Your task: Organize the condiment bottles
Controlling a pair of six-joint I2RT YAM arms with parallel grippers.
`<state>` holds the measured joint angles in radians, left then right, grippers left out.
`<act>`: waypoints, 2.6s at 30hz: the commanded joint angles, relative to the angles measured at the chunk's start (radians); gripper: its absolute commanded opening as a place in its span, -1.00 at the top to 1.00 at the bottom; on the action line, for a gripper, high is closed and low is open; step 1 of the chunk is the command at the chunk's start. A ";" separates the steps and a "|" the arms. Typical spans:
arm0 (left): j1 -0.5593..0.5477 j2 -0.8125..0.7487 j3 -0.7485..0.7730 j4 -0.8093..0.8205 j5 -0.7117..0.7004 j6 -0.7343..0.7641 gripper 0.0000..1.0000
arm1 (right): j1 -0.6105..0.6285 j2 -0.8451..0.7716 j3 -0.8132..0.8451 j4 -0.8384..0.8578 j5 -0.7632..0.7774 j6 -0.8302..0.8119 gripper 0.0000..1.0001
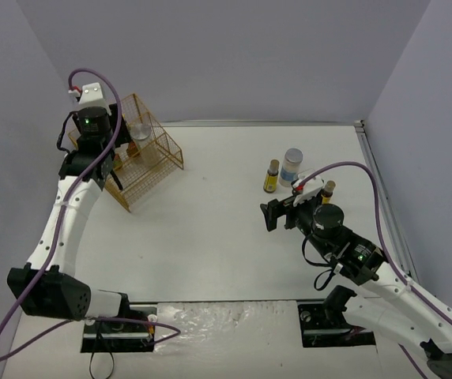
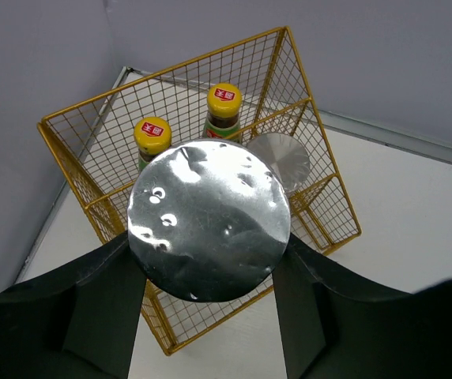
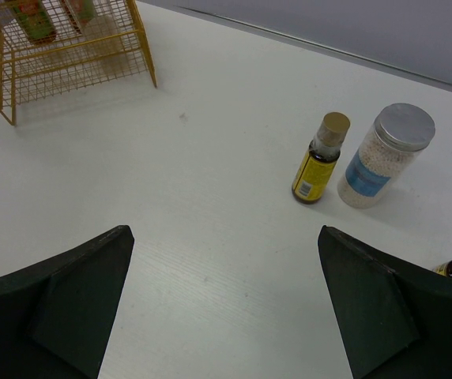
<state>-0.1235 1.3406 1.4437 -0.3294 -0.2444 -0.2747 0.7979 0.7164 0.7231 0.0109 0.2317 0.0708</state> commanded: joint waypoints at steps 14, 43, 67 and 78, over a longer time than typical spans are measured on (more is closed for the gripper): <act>0.076 0.213 0.046 0.226 0.048 -0.004 1.00 | -0.006 -0.022 -0.019 0.054 0.015 0.001 -1.00; 0.078 0.351 0.001 0.233 0.088 -0.049 -0.38 | -0.008 -0.012 -0.025 0.054 0.027 0.007 -1.00; 0.064 -0.143 -0.133 -0.048 0.460 -0.036 -0.94 | -0.304 0.240 0.155 0.019 0.099 0.159 -0.97; 0.009 -0.529 -0.631 0.068 0.481 0.034 -0.94 | -0.535 0.565 0.298 0.150 -0.056 0.144 -0.90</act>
<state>-0.1031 0.8481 0.8686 -0.3384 0.2351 -0.2789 0.3135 1.1659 0.9291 0.0384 0.2453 0.2128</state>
